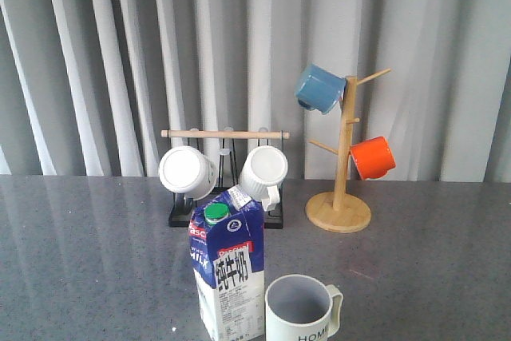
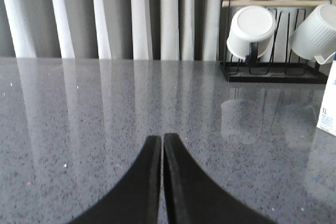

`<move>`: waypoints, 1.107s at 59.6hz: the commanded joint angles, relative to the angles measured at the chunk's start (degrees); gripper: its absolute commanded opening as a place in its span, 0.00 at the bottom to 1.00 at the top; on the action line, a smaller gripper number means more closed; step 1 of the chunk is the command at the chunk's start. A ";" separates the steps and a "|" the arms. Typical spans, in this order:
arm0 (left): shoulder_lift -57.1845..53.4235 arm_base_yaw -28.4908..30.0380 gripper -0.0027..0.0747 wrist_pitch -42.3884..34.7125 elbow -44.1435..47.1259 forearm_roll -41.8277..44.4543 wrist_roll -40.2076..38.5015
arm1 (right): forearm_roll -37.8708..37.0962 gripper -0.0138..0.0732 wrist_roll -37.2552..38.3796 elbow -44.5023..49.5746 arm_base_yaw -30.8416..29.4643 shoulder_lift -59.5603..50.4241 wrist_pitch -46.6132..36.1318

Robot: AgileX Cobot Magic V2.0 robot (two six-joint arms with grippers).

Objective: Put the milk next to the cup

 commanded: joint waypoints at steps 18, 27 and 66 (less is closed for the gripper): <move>-0.68 0.19 0.03 -11.64 -1.17 0.41 -0.28 | 0.21 0.15 -0.10 -1.59 -0.03 0.38 -3.80; -0.68 0.19 0.03 -11.39 -1.17 0.41 -0.28 | 0.21 0.15 -0.10 -1.59 -0.03 0.38 -3.80; -0.68 0.19 0.03 -11.39 -1.17 0.41 -0.28 | -0.16 0.15 -0.10 -0.69 -0.08 0.46 -4.30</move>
